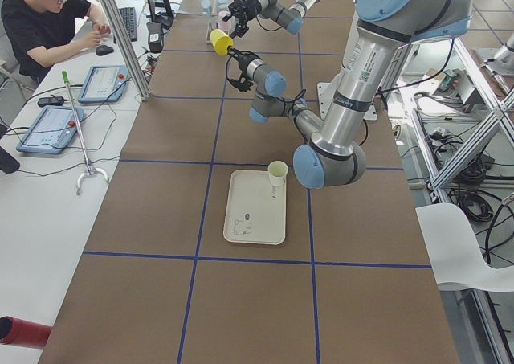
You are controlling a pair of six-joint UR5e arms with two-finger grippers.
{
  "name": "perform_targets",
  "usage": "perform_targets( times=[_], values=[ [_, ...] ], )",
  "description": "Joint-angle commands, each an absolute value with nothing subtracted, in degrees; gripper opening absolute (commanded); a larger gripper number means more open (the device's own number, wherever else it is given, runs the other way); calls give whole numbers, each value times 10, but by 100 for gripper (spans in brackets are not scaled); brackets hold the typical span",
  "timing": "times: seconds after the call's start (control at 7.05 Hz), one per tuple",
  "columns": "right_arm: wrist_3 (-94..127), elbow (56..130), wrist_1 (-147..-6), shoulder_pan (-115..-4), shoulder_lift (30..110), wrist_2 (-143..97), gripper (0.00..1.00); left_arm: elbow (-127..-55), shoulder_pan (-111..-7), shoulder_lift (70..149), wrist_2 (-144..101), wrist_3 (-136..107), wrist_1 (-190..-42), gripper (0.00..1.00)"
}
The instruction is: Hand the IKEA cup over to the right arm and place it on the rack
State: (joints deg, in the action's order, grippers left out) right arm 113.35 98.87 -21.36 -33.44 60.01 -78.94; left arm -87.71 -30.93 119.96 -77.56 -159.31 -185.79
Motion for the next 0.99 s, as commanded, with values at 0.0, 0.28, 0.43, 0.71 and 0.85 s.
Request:
perform_targets(
  times=[0.0, 0.28, 0.43, 0.71, 0.85],
  values=[
    [1134, 986, -214, -334, 599, -787, 100, -873, -294, 1216, -768, -1594, -1857, 0],
    [1134, 986, -214, -334, 599, -787, 100, -872, -284, 1225, -768, -1591, -1850, 0],
    [1134, 986, -214, -334, 599, -787, 100, -872, -278, 1232, -766, -1590, -1849, 0],
    [1134, 986, -214, -331, 598, -787, 100, -872, -276, 1234, -760, -1590, -1849, 0],
    [1137, 986, -213, -329, 598, -787, 100, -870, -276, 1234, -760, -1590, -1847, 0]
  ],
)
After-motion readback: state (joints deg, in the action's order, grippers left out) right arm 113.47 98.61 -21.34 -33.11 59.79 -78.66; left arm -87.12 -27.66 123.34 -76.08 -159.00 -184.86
